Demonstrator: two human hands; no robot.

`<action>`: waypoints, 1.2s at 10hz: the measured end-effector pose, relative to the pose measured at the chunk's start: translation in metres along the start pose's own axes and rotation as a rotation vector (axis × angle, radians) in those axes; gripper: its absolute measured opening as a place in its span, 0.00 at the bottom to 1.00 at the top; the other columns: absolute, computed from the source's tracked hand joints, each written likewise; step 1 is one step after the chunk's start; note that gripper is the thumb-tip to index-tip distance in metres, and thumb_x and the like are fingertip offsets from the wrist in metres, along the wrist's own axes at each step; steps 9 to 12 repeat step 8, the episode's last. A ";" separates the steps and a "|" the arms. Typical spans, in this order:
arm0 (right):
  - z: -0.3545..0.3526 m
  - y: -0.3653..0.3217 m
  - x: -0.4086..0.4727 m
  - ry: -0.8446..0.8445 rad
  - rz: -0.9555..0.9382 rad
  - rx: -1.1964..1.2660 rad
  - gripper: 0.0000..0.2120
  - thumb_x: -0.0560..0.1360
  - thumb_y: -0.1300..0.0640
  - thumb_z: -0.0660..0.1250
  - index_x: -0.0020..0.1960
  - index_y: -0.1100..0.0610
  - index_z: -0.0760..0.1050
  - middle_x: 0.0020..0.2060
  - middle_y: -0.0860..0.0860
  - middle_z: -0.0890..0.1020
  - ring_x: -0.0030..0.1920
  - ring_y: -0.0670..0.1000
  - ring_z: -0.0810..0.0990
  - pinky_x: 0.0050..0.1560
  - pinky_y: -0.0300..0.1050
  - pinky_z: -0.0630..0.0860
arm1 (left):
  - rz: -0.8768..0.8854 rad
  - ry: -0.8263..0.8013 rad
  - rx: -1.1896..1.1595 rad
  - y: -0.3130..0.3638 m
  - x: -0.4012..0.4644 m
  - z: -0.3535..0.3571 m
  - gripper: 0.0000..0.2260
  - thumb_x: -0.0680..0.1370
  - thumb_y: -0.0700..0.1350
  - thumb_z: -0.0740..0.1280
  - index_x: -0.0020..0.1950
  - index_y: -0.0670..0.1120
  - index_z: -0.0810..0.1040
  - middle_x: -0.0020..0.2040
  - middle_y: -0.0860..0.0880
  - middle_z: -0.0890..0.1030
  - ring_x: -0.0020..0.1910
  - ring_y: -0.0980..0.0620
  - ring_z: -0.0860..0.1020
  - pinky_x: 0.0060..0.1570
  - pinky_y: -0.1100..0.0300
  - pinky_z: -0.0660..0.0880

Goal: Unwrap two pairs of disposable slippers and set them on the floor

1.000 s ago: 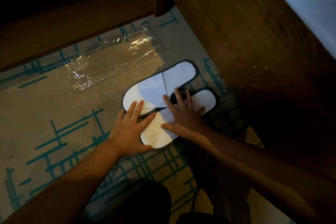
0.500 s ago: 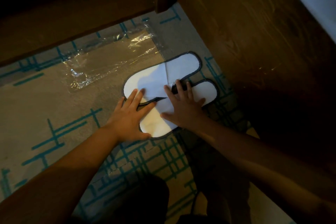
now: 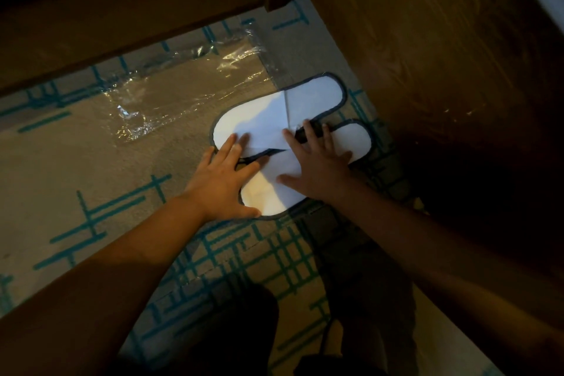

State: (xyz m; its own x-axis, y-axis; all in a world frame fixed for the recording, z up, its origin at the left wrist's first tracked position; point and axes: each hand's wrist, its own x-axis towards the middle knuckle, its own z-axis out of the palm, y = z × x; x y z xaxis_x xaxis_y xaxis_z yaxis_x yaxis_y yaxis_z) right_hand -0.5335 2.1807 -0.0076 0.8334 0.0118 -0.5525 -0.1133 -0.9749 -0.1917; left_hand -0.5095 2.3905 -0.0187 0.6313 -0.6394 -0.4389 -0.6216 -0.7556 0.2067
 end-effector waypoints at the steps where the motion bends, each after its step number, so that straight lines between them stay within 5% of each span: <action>1: 0.001 0.000 -0.001 0.008 -0.006 0.001 0.42 0.71 0.33 0.60 0.74 0.39 0.39 0.77 0.49 0.37 0.75 0.61 0.35 0.64 0.80 0.50 | 0.009 0.003 -0.013 -0.001 0.000 0.001 0.46 0.64 0.71 0.61 0.74 0.59 0.42 0.76 0.43 0.34 0.72 0.46 0.31 0.72 0.37 0.44; 4: -0.006 -0.005 -0.006 0.024 -0.020 -0.051 0.42 0.71 0.34 0.61 0.75 0.43 0.41 0.77 0.55 0.43 0.76 0.62 0.41 0.66 0.76 0.53 | -0.019 -0.024 -0.062 0.003 -0.004 -0.014 0.45 0.63 0.70 0.61 0.75 0.56 0.48 0.78 0.43 0.40 0.76 0.43 0.38 0.72 0.38 0.47; 5: -0.028 -0.011 -0.016 0.003 -0.049 -0.095 0.40 0.72 0.38 0.61 0.76 0.47 0.45 0.77 0.57 0.48 0.76 0.61 0.45 0.69 0.71 0.54 | -0.089 0.015 -0.201 0.005 -0.013 -0.038 0.42 0.63 0.67 0.61 0.74 0.53 0.56 0.78 0.43 0.50 0.77 0.43 0.46 0.72 0.41 0.54; 7: -0.082 -0.046 -0.066 -0.122 0.021 -0.039 0.23 0.77 0.45 0.59 0.67 0.57 0.66 0.65 0.60 0.70 0.63 0.62 0.70 0.61 0.55 0.68 | -0.258 -0.080 -0.419 0.017 -0.048 -0.096 0.27 0.70 0.57 0.64 0.66 0.47 0.71 0.62 0.40 0.78 0.60 0.40 0.75 0.59 0.48 0.74; 8: -0.114 -0.064 -0.099 -0.185 0.062 0.044 0.21 0.77 0.48 0.59 0.64 0.59 0.68 0.62 0.61 0.73 0.61 0.62 0.73 0.57 0.52 0.72 | -0.376 -0.172 -0.537 0.023 -0.078 -0.128 0.25 0.70 0.55 0.65 0.63 0.45 0.73 0.61 0.41 0.78 0.60 0.41 0.76 0.59 0.49 0.74; 12: -0.114 -0.064 -0.099 -0.185 0.062 0.044 0.21 0.77 0.48 0.59 0.64 0.59 0.68 0.62 0.61 0.73 0.61 0.62 0.73 0.57 0.52 0.72 | -0.376 -0.172 -0.537 0.023 -0.078 -0.128 0.25 0.70 0.55 0.65 0.63 0.45 0.73 0.61 0.41 0.78 0.60 0.41 0.76 0.59 0.49 0.74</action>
